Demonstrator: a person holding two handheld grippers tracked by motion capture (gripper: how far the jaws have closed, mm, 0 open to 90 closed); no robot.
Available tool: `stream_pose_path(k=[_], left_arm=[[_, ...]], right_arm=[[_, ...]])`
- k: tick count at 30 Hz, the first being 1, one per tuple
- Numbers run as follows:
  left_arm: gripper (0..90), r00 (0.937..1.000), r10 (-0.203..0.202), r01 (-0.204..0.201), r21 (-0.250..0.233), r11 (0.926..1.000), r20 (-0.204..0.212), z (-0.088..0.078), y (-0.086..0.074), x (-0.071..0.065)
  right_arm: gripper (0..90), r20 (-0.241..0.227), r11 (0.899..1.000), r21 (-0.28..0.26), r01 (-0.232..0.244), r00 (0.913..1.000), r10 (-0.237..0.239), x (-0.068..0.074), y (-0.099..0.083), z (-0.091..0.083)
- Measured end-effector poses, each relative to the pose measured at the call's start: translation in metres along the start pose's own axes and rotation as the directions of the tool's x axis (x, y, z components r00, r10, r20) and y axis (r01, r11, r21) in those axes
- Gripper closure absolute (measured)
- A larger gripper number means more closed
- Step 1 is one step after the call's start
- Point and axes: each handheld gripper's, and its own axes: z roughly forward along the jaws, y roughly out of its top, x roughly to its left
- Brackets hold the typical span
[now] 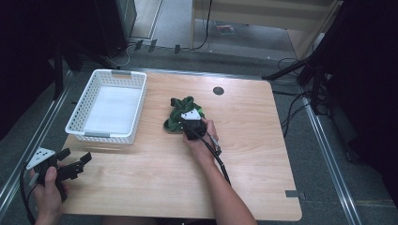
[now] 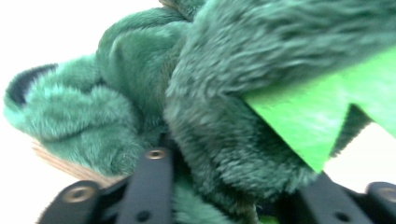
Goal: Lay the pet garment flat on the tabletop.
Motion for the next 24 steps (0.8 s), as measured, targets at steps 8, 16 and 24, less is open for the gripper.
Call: stream_pose_path(k=[8, 16, 24], left_arm=[[9.3, 0.9986, 0.033, -0.030, -0.080, 0.9963, 0.041, -0.016, 0.030, -0.030], [9.3, 0.9760, 0.141, -0.120, -0.132, 0.9840, 0.166, -0.003, 0.064, -0.102], [9.3, 0.9222, 0.183, -0.149, -0.123, 0.9811, 0.341, 0.032, 0.069, -0.160]], right_arm=[[77.3, -0.080, 0.986, -0.166, -0.030, 0.9967, 0.017, -0.020, 0.010, -0.056], [77.2, -0.179, 0.953, -0.301, -0.023, 0.9834, -0.033, -0.038, 0.009, -0.142], [50.0, -0.297, 0.970, -0.229, 0.085, 0.9427, -0.152, -0.020, -0.044, -0.157]])
